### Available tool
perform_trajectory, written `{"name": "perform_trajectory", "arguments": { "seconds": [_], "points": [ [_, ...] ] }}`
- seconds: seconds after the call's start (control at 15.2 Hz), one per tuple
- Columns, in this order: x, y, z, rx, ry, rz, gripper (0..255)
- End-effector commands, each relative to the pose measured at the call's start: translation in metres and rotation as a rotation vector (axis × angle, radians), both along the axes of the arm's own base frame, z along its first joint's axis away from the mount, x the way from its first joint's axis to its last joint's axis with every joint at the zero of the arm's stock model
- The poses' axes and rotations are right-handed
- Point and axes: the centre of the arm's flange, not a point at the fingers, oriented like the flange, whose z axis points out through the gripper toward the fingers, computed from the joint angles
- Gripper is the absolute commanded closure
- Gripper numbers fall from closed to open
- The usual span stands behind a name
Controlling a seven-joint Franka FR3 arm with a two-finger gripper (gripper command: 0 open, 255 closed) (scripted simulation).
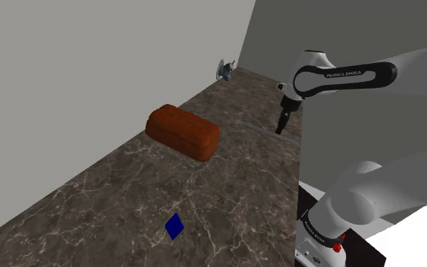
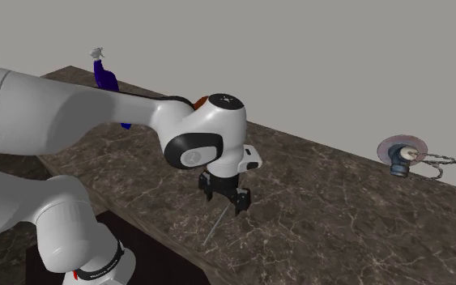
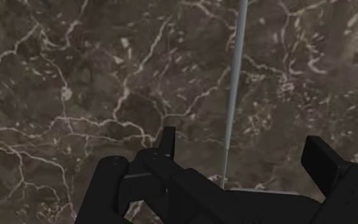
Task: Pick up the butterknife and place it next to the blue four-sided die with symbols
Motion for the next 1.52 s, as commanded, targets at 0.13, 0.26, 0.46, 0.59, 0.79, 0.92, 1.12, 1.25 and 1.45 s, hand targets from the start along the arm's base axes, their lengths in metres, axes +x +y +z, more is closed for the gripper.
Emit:
{"name": "perform_trajectory", "arguments": {
  "seconds": [0.13,0.26,0.46,0.59,0.79,0.92,1.12,1.25,1.45],
  "points": [
    [-0.002,-0.001,-0.024,0.000,0.000,0.002,0],
    [-0.002,-0.001,-0.024,0.000,0.000,0.002,0],
    [-0.002,-0.001,-0.024,0.000,0.000,0.002,0],
    [-0.002,-0.001,-0.024,0.000,0.000,0.002,0],
    [-0.002,-0.001,-0.024,0.000,0.000,0.002,255],
    [-0.002,-0.001,-0.024,0.000,0.000,0.002,255],
    [-0.002,-0.001,-0.024,0.000,0.000,0.002,255],
    [-0.002,-0.001,-0.023,0.000,0.000,0.002,255],
    [-0.002,-0.001,-0.013,0.000,0.000,0.002,255]
  ]
}}
